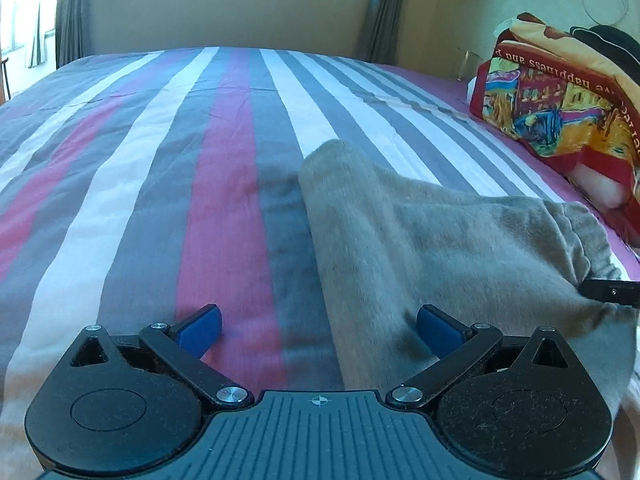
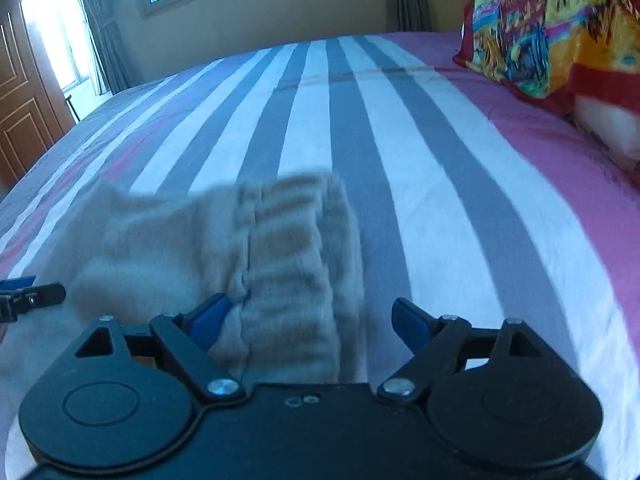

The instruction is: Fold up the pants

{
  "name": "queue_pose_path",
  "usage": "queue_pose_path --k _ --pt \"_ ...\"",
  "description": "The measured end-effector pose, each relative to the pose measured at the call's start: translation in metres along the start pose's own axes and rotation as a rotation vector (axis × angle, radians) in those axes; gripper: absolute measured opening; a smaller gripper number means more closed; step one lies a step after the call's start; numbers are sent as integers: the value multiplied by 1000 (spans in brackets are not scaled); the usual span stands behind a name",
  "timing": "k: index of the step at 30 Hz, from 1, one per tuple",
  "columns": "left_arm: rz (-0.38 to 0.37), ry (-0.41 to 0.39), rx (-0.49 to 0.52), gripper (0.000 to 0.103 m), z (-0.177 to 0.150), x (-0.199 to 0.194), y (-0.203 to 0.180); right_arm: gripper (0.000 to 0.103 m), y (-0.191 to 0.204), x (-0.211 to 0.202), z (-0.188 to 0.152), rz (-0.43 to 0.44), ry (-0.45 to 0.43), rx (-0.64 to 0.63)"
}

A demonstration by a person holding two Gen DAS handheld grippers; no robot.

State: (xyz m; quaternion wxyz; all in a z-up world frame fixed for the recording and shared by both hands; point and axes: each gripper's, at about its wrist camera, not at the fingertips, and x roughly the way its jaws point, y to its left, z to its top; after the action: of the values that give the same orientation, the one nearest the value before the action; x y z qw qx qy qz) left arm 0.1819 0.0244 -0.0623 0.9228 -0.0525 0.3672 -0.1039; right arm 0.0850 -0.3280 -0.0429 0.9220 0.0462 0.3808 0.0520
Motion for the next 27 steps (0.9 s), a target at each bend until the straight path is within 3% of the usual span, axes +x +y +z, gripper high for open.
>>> queue_pose_path --k 2,5,9,12,15,17,19,22,25,27 --pt "-18 -8 -5 103 -4 -14 0 86 -6 -8 -5 24 -13 67" --pt "-47 4 -15 103 -21 -28 2 87 -3 -37 -12 41 -98 65" --pt "-44 5 -76 103 -34 -36 5 88 1 -20 -35 20 1 9" --pt "-61 -14 -93 103 -42 -51 4 86 -8 -32 -36 50 -35 120" --pt "-39 -10 -32 103 -60 -53 0 84 -12 -44 -42 77 -89 158" --pt "-41 -8 -41 103 -61 -55 0 86 -14 -29 -50 71 -21 129" --pt "-66 -26 -85 103 -59 -63 6 85 -16 -34 -53 81 -41 163" --pt "-39 -5 -41 103 -65 -54 10 79 -18 -50 -50 138 -108 210" --pt "-37 -10 -45 103 -59 -59 5 84 -24 -30 -52 125 -24 212" --pt "-43 -20 -55 103 -58 -62 5 83 -25 -41 -51 135 -59 243"
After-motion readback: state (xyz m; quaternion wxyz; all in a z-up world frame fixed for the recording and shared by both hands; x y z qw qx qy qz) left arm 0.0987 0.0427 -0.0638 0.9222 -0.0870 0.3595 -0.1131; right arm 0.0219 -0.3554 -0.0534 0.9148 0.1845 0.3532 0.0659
